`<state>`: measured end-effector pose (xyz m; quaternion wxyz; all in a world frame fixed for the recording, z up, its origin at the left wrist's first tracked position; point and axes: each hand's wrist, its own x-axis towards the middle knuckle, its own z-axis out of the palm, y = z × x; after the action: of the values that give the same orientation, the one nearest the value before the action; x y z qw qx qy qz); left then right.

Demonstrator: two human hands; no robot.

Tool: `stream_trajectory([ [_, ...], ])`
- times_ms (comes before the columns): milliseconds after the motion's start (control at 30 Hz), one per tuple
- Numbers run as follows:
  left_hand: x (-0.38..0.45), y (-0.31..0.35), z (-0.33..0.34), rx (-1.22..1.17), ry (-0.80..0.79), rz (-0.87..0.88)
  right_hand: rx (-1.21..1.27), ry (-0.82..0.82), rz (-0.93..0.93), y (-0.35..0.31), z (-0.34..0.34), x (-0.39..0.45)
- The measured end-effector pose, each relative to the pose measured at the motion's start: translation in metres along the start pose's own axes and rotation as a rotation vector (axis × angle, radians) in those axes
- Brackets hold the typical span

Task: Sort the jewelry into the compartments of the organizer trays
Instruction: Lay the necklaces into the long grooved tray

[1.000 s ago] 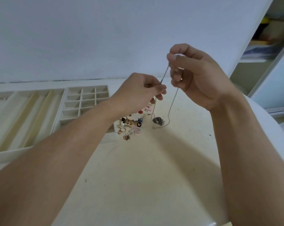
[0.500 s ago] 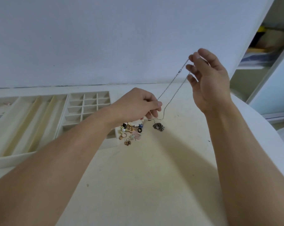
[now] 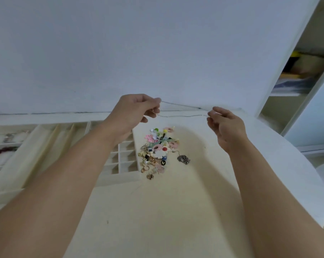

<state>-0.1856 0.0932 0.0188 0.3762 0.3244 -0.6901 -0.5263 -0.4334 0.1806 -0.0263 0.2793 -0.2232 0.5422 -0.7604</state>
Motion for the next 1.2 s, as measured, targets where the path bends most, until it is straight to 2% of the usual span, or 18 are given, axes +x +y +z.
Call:
stream_trajectory([
  [67,-0.004,-0.001,-0.007,0.059,0.059,0.032,-0.288,-0.136,-0.017,0.007,-0.001,-0.001],
  [167,-0.011,0.005,-0.024,0.331,0.071,0.068,-0.670,-0.342,-0.060,0.011,0.003,-0.008],
  [267,-0.011,0.029,-0.048,0.552,0.011,0.074,-0.839,-0.515,-0.127,0.012,0.011,-0.017],
  [433,-0.015,0.080,-0.081,0.716,0.011,0.099,-0.850,-0.662,-0.196,0.016,0.034,-0.036],
  [600,-0.028,0.107,-0.100,0.678,0.020,0.133,-0.837,-0.791,-0.210,0.017,0.062,-0.057],
  [733,-0.041,0.114,-0.117,0.634,0.073,0.147,-0.885,-0.810,-0.215,0.017,0.083,-0.071],
  [867,-0.057,0.098,-0.147,0.610,0.169,0.102,-0.866,-0.783,-0.198,0.011,0.094,-0.073],
  [967,-0.072,0.069,-0.173,0.573,0.230,0.023,-0.701,-0.788,-0.128,0.005,0.102,-0.067],
  [1100,-0.095,0.025,-0.195,0.600,0.236,-0.072,-0.527,-0.782,0.018,0.002,0.134,-0.055],
  [1200,-0.107,-0.002,-0.205,0.702,0.214,-0.121,-0.517,-0.766,0.027,0.000,0.176,-0.052],
])
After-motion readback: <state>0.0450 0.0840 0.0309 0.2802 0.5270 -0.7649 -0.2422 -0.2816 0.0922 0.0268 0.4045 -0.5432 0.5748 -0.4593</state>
